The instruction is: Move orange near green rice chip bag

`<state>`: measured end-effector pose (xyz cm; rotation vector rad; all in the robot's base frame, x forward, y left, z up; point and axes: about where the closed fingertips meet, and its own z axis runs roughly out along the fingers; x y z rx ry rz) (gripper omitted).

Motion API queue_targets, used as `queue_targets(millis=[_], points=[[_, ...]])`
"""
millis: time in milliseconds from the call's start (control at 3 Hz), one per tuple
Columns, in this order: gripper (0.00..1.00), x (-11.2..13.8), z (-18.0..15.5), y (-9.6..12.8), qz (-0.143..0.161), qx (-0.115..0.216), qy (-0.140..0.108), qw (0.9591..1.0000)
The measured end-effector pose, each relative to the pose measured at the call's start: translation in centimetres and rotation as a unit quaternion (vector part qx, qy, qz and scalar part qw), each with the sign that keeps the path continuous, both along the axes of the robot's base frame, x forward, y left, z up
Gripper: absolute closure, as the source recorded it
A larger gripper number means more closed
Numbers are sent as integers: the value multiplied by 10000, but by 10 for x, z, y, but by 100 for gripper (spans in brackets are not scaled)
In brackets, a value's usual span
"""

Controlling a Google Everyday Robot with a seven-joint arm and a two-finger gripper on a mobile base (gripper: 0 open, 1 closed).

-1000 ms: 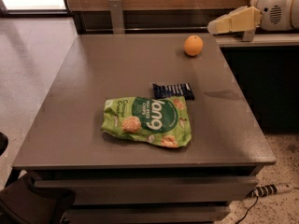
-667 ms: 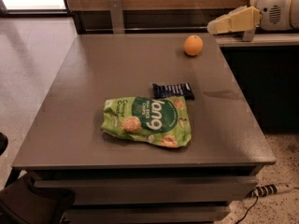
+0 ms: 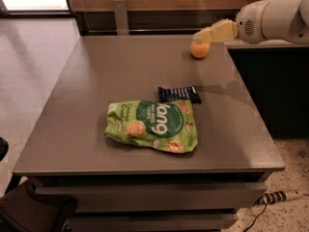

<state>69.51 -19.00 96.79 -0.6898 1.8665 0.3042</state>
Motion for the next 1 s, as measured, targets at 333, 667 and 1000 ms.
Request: queue_targets(millis=[333,667,1000], points=[[0,44,-44,14,-372,243,-143,9989],[0,67,-67,21,-480,446,-189,9977],[0,89,-90,21,-541,562,-198,9968]])
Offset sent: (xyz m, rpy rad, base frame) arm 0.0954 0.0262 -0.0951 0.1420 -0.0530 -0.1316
